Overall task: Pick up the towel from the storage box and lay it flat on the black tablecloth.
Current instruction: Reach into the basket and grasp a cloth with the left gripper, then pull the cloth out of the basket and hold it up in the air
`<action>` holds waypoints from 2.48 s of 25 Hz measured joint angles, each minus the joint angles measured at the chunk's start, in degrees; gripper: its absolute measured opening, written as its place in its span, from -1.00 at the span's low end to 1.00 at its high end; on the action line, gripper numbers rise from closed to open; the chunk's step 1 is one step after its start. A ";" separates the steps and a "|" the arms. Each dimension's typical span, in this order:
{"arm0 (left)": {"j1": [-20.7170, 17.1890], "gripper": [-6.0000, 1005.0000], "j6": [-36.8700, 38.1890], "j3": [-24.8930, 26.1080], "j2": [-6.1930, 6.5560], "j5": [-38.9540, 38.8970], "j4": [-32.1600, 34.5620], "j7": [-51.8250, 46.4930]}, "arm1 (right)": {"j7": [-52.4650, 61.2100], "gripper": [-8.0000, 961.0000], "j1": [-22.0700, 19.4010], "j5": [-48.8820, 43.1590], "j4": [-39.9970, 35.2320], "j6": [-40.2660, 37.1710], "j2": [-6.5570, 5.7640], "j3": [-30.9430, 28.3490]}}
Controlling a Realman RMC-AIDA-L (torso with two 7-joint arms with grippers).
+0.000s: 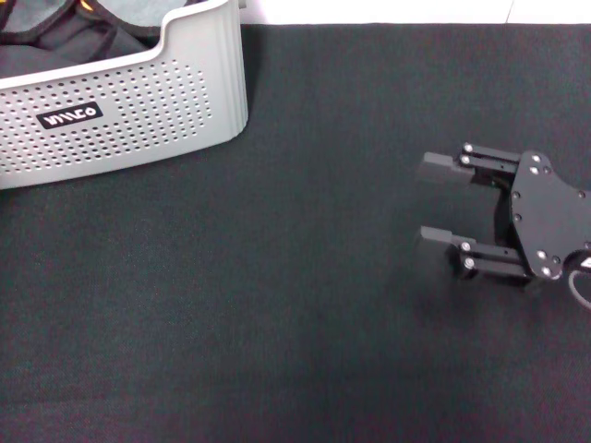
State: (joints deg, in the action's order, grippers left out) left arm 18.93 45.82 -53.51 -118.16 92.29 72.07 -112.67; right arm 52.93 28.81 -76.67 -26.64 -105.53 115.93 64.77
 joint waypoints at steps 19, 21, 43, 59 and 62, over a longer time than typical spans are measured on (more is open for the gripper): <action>0.39 0.16 -1.40 1.83 -1.36 23.21 2.51 -12.27 | -1.69 0.33 -0.52 1.32 0.46 1.12 0.09 0.00; 1.49 0.15 -1.44 1.82 -1.37 24.04 0.98 -12.32 | -1.69 0.33 -0.83 1.47 0.57 1.04 0.09 0.00; 5.10 -0.34 -5.72 1.17 -1.55 21.93 -5.57 -9.45 | -1.69 0.31 -3.58 2.01 0.63 -2.32 0.15 -0.02; -2.01 -0.95 4.46 0.11 -1.53 -11.23 -4.93 9.33 | -2.07 0.30 -4.21 1.93 0.69 -3.21 0.15 0.10; -3.95 -0.95 16.47 0.15 -1.36 -20.62 -5.29 15.05 | -2.11 0.30 -4.21 1.91 0.71 -3.28 0.20 0.03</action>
State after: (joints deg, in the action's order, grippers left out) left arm 14.98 62.30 -53.36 -119.53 71.68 66.79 -97.61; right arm 50.82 24.61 -74.75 -25.93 -108.81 116.13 64.81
